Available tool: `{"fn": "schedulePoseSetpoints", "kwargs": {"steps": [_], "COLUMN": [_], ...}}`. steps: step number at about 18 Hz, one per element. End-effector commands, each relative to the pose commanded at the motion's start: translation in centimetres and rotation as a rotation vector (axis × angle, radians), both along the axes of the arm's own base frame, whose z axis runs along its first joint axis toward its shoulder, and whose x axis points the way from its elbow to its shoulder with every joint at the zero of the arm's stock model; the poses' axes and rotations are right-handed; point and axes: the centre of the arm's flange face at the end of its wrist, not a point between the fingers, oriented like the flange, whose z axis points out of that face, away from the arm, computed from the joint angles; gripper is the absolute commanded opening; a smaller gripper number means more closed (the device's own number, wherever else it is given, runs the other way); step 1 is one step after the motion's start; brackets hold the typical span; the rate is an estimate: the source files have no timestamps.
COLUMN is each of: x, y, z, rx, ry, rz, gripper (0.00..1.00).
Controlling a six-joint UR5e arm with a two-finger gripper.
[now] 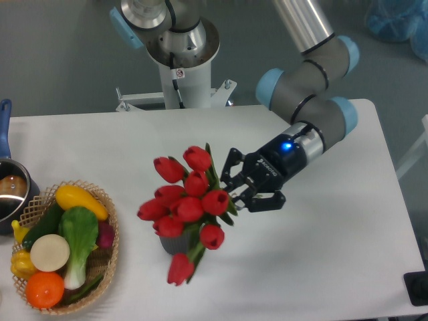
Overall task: Insert the flowers into the vase
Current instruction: 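Swing the held tulips upright and carry them over the black vase, then lower the tulip stems into the black vase opening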
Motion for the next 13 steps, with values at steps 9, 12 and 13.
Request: {"fn": "schedulePoseSetpoints", "kwargs": {"steps": [9,12,13], "x": [3.5,4.3,4.3], "y": [-1.3,-0.9,-0.9], "z": [-2.8,-2.3,-2.2], "rx": [0.255,0.273,0.281], "ry": [-0.047,-0.054,-0.058], "rz": [0.078,0.065,0.066], "gripper": [0.25,0.25,0.25]}}
